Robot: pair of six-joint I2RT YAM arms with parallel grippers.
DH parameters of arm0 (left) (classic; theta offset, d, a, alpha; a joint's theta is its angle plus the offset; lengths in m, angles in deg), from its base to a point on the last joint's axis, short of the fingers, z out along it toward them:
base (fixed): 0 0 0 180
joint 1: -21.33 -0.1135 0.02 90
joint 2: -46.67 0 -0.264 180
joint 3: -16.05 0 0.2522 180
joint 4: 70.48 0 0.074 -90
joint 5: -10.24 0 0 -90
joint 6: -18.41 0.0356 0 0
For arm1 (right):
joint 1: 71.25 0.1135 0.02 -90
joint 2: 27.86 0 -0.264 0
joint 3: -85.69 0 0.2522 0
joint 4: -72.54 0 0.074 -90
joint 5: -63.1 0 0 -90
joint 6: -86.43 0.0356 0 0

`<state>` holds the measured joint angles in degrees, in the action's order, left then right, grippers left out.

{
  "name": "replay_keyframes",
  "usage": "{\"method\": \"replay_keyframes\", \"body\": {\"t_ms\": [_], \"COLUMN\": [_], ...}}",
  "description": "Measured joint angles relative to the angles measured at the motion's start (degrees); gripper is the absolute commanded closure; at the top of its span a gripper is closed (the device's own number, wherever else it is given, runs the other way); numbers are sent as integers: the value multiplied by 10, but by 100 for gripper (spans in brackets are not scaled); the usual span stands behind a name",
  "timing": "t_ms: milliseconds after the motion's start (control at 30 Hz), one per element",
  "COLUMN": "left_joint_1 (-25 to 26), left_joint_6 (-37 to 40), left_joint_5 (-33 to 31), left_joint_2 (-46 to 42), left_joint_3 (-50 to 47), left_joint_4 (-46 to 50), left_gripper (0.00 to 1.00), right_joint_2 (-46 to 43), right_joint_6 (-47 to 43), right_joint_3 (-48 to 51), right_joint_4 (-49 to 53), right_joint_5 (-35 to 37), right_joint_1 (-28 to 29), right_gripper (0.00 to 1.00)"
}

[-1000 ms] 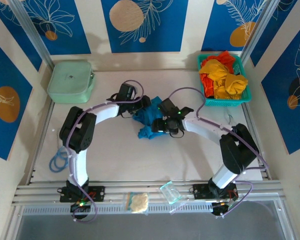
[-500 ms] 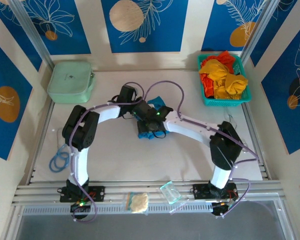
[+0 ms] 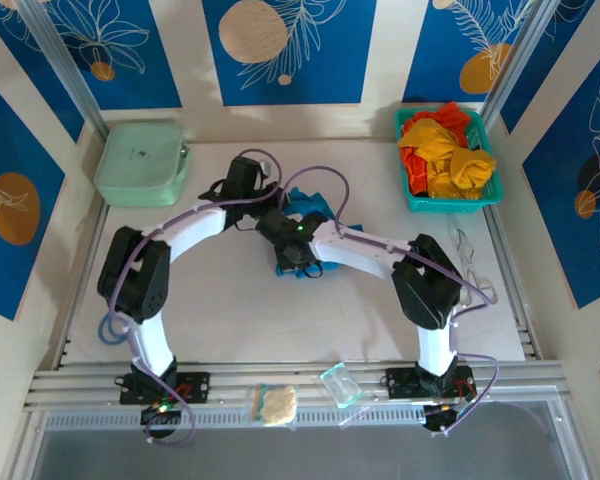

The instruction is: Fold and stack the t-shirts

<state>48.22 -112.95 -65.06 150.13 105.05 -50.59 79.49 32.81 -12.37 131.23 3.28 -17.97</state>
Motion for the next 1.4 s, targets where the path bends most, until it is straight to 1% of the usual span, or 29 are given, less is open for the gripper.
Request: {"method": "replay_keyframes", "body": {"t_ms": [67,267,333,433,600,767,900,1033,1133,1200,1300,1400], "left_joint_1": [0,-11,-20,-26,-27,-27,-27,-26,-22,-10,23,64], "left_joint_6": [28,129,162,210,283,332,360,370,370,369,368,368], "left_joint_5": [-24,-98,-127,-166,-206,-218,-218,-190,-159,-145,-141,-136], "left_joint_2": [-41,-178,-218,-264,-300,-305,-304,-282,-254,-229,-163,-73], "left_joint_3": [0,32,58,108,238,366,416,427,410,380,335,324], "left_joint_4": [41,191,257,344,469,545,575,585,577,555,509,463], "left_gripper": [100,100,100,100,100,100,100,100,100,100,100,100], "right_joint_2": [-24,-79,-88,-90,-92,-118,-150,-193,-229,-252,-274,-281], "right_joint_6": [-29,-107,-124,-144,-169,-173,-171,-162,-139,-116,-74,-30], "right_joint_3": [-11,-59,-76,-116,-199,-248,-252,-213,-146,-83,19,118], "right_joint_4": [-1,-9,-12,-16,-18,-27,-46,-62,-72,-79,-84,-84], "right_joint_5": [-41,-242,-308,-384,-464,-520,-536,-509,-480,-461,-426,-385], "right_joint_1": [11,32,34,41,67,73,73,68,43,15,-32,-80], "right_gripper": [100,100,100,100,100,100,100,100,100,100,100,100]}}
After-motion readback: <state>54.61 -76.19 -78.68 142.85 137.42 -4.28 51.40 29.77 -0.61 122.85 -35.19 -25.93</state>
